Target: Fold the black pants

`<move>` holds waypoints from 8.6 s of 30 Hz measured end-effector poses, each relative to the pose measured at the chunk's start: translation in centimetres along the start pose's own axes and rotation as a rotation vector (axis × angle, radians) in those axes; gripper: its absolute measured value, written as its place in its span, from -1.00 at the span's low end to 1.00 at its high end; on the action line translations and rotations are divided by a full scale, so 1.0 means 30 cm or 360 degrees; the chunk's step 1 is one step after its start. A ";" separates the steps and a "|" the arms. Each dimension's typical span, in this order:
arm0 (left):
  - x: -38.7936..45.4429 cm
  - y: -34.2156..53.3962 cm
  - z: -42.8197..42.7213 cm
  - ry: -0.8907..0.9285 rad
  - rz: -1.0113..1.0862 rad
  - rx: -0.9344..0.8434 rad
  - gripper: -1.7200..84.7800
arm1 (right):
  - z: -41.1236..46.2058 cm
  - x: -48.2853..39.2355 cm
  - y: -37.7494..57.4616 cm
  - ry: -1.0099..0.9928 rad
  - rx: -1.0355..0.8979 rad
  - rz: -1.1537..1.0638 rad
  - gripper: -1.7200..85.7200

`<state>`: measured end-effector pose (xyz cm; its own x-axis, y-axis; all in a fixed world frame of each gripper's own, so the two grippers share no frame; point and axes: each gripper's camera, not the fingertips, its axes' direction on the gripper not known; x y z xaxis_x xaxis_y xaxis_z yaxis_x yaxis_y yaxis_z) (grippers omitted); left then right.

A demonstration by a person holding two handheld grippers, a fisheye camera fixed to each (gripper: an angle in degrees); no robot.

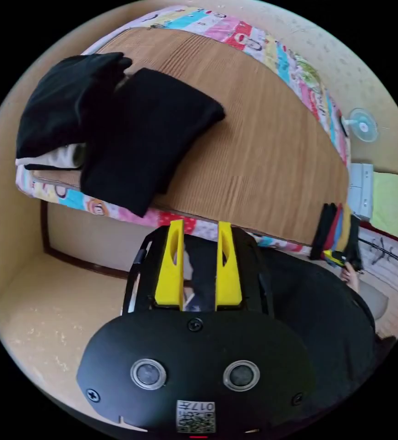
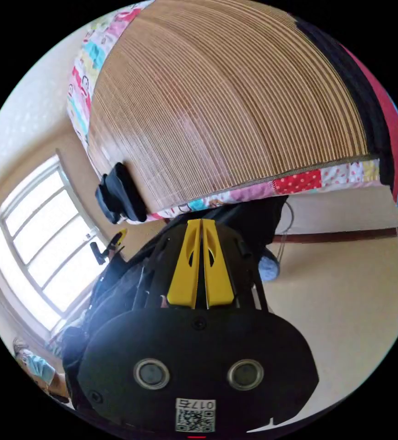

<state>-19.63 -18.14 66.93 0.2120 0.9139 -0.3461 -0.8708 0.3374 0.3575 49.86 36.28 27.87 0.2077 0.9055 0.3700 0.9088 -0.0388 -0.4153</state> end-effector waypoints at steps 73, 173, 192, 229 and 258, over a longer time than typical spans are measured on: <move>-0.075 0.550 -0.040 0.1900 0.0258 0.0610 -0.84 | 0.462 -0.419 0.330 -0.1485 -0.0370 -0.1189 -0.87; 0.872 -0.286 0.522 0.0636 0.0742 -0.0355 -0.86 | -0.784 -0.319 -0.512 -0.0663 0.0338 -0.1155 -0.75; 0.294 -0.306 0.512 0.1692 0.0185 -0.0101 -0.87 | -0.770 -0.968 -1.234 0.0185 0.1180 -0.0947 -0.89; -0.347 -0.332 0.152 0.1265 0.0272 -0.0307 -0.87 | 0.027 -0.848 -0.923 -0.0338 0.0860 -0.0959 -0.81; -0.243 -0.118 0.254 0.1446 0.0350 -0.0415 -0.85 | 0.446 -0.237 -0.192 -0.0331 -0.0071 -0.1045 -0.85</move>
<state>-14.72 -24.26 74.79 -0.2957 0.3907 -0.8717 -0.9442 0.0190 0.3288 38.32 35.72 16.51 -0.4605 0.8095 0.3642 0.8377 0.5320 -0.1235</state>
